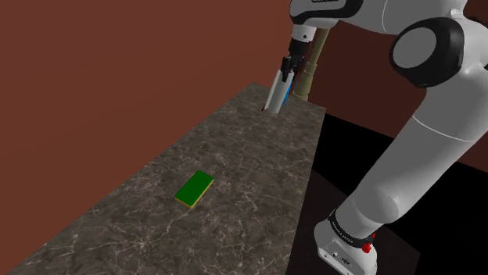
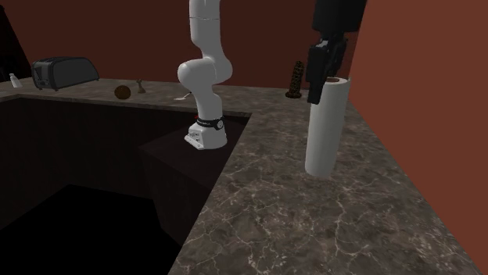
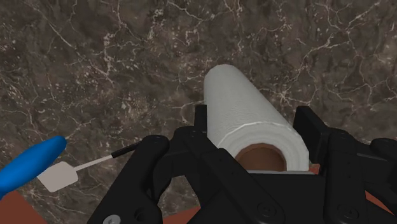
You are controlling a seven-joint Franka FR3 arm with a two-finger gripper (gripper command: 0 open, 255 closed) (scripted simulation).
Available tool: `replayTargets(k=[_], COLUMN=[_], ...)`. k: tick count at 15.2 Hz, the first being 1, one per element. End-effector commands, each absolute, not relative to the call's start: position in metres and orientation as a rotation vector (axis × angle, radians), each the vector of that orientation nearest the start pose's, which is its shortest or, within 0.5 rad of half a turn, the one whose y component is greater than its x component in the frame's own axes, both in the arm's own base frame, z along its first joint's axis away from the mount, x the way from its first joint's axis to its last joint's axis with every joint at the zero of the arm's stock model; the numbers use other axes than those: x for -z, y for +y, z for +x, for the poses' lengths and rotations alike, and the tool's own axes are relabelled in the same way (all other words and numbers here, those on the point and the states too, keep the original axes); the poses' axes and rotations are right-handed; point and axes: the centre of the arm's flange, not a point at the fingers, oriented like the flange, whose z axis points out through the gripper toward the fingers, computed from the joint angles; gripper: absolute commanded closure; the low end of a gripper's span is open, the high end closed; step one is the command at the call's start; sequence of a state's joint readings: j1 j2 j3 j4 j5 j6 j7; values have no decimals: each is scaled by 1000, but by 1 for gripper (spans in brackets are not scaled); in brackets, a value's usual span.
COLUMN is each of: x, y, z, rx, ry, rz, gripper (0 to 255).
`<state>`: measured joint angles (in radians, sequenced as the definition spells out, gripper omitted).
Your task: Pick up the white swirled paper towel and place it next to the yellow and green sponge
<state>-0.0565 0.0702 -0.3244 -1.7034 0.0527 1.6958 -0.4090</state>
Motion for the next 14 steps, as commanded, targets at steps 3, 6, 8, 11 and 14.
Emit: replayTargets(k=[3,6,8,11,14], x=[-553,-567,-576,-590,-603], y=[-158,-121,-97,-60,-23], z=[533,528,526,521,517], rx=[-87,-87,-87,-87,-87], ry=[-27,-27,-27,-27,-27], rz=[-3085,-3085,-3085,-3085,-3085], gripper=[255,255,255,255,255])
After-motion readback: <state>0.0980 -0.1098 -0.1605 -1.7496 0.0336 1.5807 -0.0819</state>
